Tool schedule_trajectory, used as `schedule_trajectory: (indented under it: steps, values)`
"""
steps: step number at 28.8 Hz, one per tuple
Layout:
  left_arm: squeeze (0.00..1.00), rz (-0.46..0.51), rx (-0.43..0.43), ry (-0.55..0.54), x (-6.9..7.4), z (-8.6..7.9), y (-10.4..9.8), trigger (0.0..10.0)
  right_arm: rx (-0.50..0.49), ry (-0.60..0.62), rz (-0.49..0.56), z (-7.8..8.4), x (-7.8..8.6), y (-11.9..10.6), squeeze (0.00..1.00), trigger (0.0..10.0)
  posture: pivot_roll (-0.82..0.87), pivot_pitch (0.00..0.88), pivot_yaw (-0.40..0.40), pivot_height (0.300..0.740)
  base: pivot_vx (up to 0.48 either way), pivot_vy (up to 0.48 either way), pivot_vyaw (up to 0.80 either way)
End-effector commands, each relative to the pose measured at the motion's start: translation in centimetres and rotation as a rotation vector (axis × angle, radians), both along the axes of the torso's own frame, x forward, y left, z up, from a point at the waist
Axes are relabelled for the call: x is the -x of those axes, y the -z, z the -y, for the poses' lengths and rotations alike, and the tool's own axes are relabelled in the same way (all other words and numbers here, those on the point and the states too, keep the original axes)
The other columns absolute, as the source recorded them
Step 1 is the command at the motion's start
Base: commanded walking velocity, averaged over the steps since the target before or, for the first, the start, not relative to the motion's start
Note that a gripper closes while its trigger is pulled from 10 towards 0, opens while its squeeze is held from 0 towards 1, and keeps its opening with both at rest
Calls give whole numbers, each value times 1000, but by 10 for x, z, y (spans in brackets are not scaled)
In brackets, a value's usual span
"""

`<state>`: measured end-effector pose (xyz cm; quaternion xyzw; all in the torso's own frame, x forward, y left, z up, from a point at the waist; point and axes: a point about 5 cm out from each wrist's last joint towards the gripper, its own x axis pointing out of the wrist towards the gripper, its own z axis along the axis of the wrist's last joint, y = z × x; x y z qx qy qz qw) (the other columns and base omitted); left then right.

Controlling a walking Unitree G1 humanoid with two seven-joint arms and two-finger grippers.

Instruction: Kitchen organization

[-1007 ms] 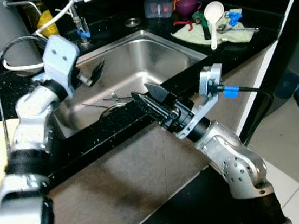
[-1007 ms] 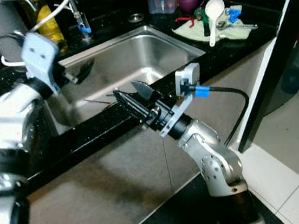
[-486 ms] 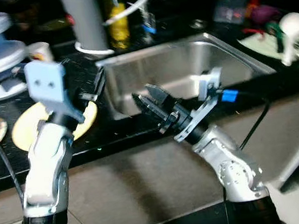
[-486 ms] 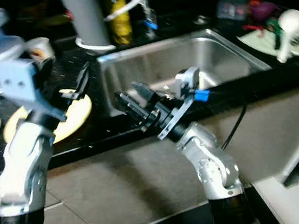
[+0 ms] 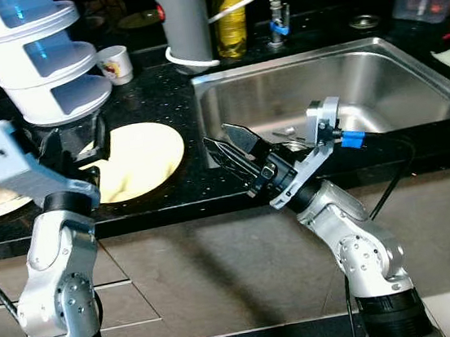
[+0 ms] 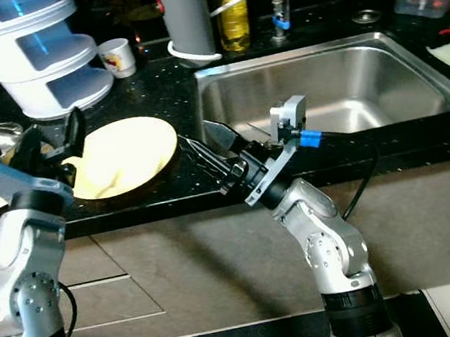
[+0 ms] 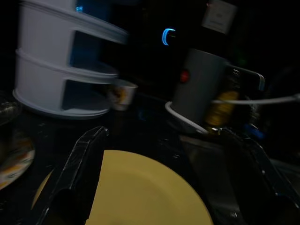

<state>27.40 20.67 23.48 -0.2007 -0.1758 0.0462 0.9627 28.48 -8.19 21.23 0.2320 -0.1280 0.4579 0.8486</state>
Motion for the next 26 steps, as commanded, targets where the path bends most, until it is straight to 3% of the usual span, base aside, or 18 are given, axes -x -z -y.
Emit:
schedule_trajectory:
  steps: [1,5,6,7,11,14,21,26]
  values:
    - [0,-37,52,4,-3,-3,7,10000,4,-16,2,-3,-1,1,0,10000,85,0,26,740,0,0,800]
    - [0,-97,202,35,-8,-9,21,10000,9,-9,5,-3,-1,0,0,10000,81,0,27,740,0,0,800]
    - [0,-97,202,35,-8,-9,21,10000,9,-9,5,-3,-1,0,0,10000,81,0,27,740,0,0,800]
    - [0,-138,268,53,-11,-11,29,10000,5,-4,6,-3,-2,0,0,10000,80,0,26,740,0,0,800]
    - [0,-195,338,95,-14,-9,39,10000,7,0,8,-3,-2,0,0,10000,76,0,26,740,0,0,800]
    - [0,-220,259,132,-16,-3,41,10000,5,5,8,-2,-2,-1,0,10000,75,0,28,740,0,0,800]
    - [0,-145,137,272,-16,19,25,10000,-7,32,5,1,-6,-2,0,10000,68,0,27,740,0,0,800]
    - [0,-139,38,334,-16,31,19,10000,-16,46,5,3,-7,-3,0,10000,67,0,28,740,0,-388,791]
